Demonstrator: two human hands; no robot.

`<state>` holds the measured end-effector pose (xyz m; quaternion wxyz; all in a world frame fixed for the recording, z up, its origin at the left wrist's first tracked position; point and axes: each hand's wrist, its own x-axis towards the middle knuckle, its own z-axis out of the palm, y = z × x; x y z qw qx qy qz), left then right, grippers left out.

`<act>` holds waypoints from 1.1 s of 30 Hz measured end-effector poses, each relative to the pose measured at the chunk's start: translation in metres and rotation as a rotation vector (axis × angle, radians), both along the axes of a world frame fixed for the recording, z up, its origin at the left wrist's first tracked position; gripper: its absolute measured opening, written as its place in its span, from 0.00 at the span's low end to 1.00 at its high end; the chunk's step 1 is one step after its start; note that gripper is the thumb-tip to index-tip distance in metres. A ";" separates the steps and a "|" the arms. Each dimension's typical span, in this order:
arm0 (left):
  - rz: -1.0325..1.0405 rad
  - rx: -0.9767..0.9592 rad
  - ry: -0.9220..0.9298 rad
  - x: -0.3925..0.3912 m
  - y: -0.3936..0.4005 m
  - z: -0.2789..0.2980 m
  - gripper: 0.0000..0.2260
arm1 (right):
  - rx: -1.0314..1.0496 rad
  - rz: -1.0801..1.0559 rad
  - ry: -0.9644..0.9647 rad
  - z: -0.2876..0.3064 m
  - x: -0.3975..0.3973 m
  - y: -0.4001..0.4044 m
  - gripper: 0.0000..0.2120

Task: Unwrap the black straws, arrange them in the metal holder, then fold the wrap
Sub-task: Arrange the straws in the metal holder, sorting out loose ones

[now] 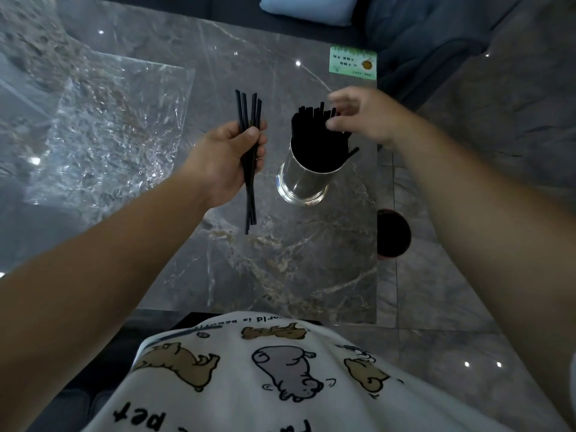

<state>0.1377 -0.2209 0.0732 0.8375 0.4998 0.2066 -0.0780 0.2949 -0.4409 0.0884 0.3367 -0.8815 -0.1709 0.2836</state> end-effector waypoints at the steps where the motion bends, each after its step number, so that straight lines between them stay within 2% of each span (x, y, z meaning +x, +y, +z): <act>1: 0.001 0.009 0.005 0.000 -0.002 -0.001 0.08 | -0.006 0.025 -0.011 -0.004 -0.001 0.006 0.25; 4: -0.002 0.009 0.012 -0.001 -0.005 -0.001 0.08 | -0.014 0.060 -0.054 -0.012 -0.003 0.020 0.19; 9: 0.002 0.000 0.012 -0.004 -0.006 -0.002 0.08 | 0.053 -0.019 -0.072 -0.018 -0.002 0.022 0.09; 16: 0.025 -0.015 0.017 -0.010 0.001 -0.007 0.08 | 0.232 -0.197 0.024 -0.022 -0.009 0.009 0.08; 26: 0.007 -0.017 0.008 -0.005 -0.001 -0.008 0.08 | 0.273 -0.275 0.067 -0.022 -0.012 0.009 0.06; 29: 0.003 -0.027 0.015 -0.004 0.000 -0.009 0.08 | 0.252 -0.301 0.051 -0.024 -0.012 0.009 0.04; 33: -0.001 -0.030 0.016 -0.003 0.001 -0.010 0.08 | 0.114 -0.268 -0.038 -0.022 -0.012 0.013 0.02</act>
